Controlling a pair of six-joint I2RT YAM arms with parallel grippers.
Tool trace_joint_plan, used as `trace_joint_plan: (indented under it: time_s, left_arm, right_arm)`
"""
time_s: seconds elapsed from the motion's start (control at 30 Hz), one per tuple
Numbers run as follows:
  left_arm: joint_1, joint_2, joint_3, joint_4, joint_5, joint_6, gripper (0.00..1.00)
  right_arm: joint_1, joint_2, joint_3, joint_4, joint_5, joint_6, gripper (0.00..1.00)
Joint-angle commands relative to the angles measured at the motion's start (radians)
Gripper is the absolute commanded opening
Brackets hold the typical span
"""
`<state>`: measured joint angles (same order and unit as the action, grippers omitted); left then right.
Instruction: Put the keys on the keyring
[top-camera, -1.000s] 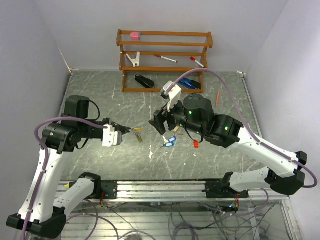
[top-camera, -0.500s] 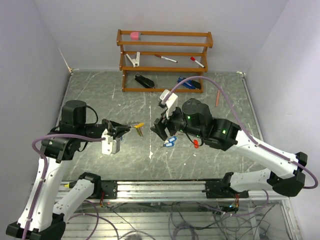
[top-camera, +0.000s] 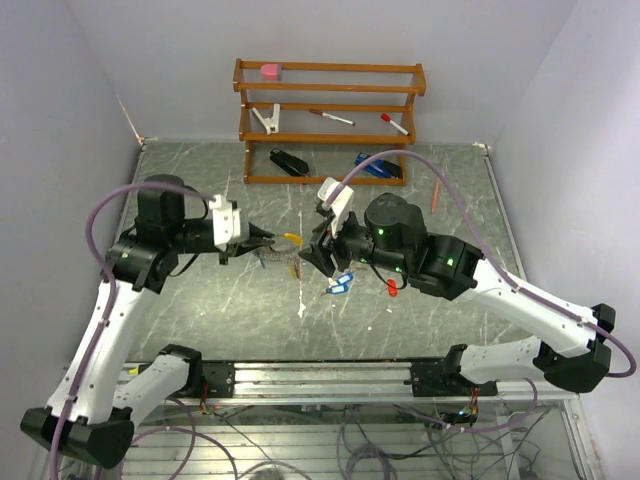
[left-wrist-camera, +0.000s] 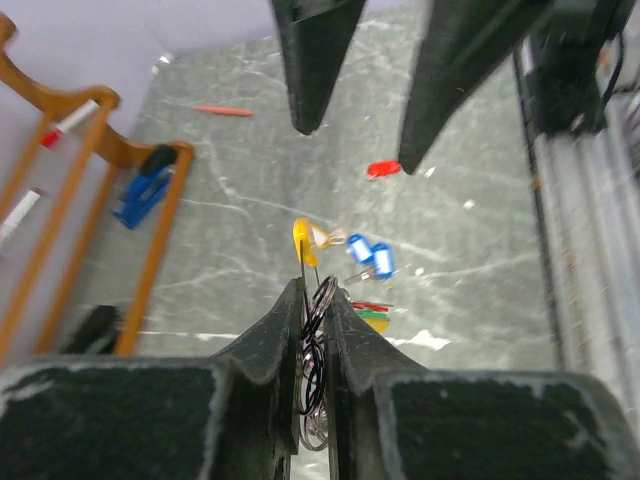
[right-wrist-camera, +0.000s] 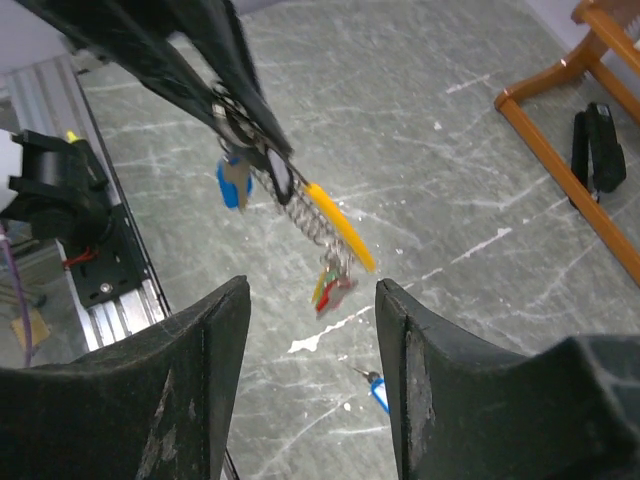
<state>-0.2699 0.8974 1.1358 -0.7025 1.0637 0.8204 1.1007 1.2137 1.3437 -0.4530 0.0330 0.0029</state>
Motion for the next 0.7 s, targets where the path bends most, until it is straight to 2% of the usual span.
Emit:
trace_joint_plan:
  time_s: [0.0,0.13,0.23,0.37,0.67]
  left_arm:
    - [0.005,0.030,0.016,0.233,0.080,-0.458,0.07]
    - [0.005,0.050,0.061,0.262,0.095,-0.640,0.07]
    - [0.003,0.074,0.104,0.200,0.106,-0.680,0.07]
    - [-0.005,0.096,0.110,0.200,0.142,-0.772,0.07]
    - [-0.026,0.089,0.102,0.152,0.147,-0.779,0.07]
  right_arm:
    - [0.001,0.011,0.075,0.039,-0.055,-0.016,0.52]
    - [0.002,0.028,0.106,0.052,-0.077,-0.018,0.51]
    - [0.002,0.036,0.128,0.058,-0.114,-0.018,0.51]
    - [0.001,0.054,0.157,0.056,-0.134,-0.030,0.49]
    - [-0.001,0.091,0.220,0.060,-0.144,-0.034,0.41]
